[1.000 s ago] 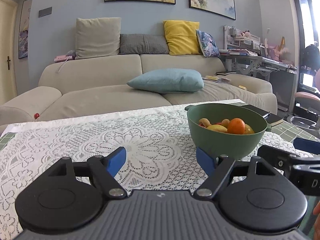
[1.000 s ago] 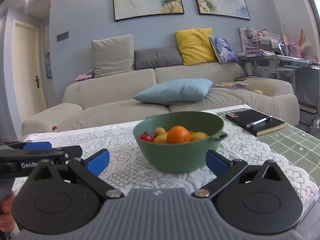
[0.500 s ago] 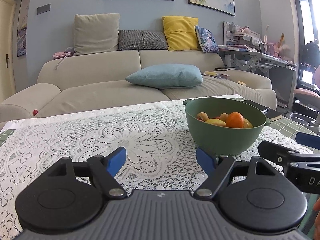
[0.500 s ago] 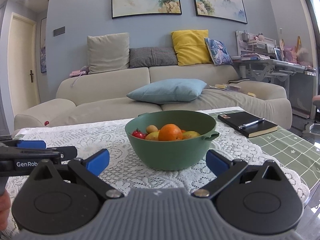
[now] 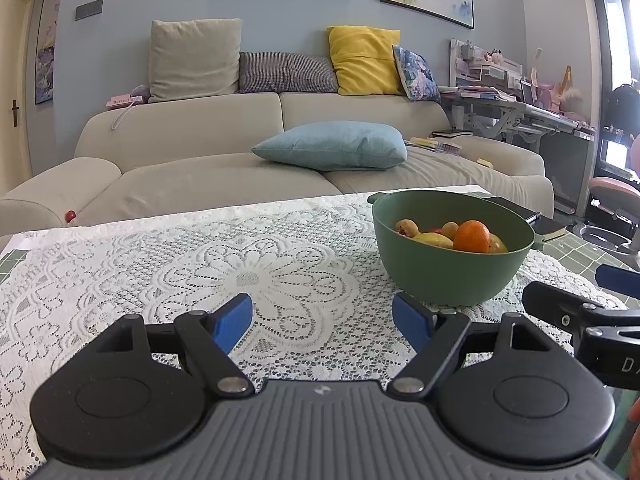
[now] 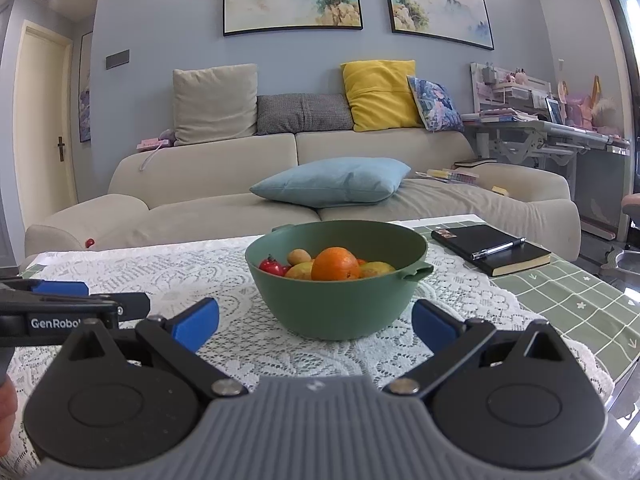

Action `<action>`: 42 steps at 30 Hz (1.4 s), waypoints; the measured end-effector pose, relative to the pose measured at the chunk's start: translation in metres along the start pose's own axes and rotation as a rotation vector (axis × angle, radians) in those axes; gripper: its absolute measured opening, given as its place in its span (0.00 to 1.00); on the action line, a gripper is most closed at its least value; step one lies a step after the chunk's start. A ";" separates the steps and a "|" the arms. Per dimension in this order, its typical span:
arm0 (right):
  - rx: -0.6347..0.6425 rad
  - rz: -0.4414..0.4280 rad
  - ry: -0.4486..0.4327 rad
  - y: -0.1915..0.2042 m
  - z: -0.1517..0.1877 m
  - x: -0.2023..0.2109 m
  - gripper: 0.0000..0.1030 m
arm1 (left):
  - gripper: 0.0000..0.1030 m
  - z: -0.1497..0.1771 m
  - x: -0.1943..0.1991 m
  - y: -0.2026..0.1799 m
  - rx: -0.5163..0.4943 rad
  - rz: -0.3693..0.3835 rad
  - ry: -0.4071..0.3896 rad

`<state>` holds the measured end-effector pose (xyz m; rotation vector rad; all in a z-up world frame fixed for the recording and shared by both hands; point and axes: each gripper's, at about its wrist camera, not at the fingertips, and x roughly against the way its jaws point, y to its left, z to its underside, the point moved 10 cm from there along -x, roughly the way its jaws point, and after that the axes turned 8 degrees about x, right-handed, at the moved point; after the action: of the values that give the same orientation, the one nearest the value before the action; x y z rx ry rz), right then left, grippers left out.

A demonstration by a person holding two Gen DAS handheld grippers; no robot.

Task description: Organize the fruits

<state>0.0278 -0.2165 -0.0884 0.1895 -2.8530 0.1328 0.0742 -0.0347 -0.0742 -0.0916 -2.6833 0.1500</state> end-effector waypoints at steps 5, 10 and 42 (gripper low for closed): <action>0.008 0.001 0.001 0.001 0.001 0.000 0.96 | 0.91 -0.001 0.000 0.000 0.002 -0.003 0.003; 0.008 0.001 0.002 0.001 0.001 0.000 0.96 | 0.91 -0.001 0.000 0.000 0.003 -0.002 0.003; 0.030 0.008 0.011 0.001 0.003 -0.004 0.96 | 0.91 -0.001 0.000 0.000 0.009 -0.005 0.002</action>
<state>0.0303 -0.2154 -0.0921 0.1829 -2.8427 0.1781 0.0747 -0.0341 -0.0730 -0.0818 -2.6803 0.1609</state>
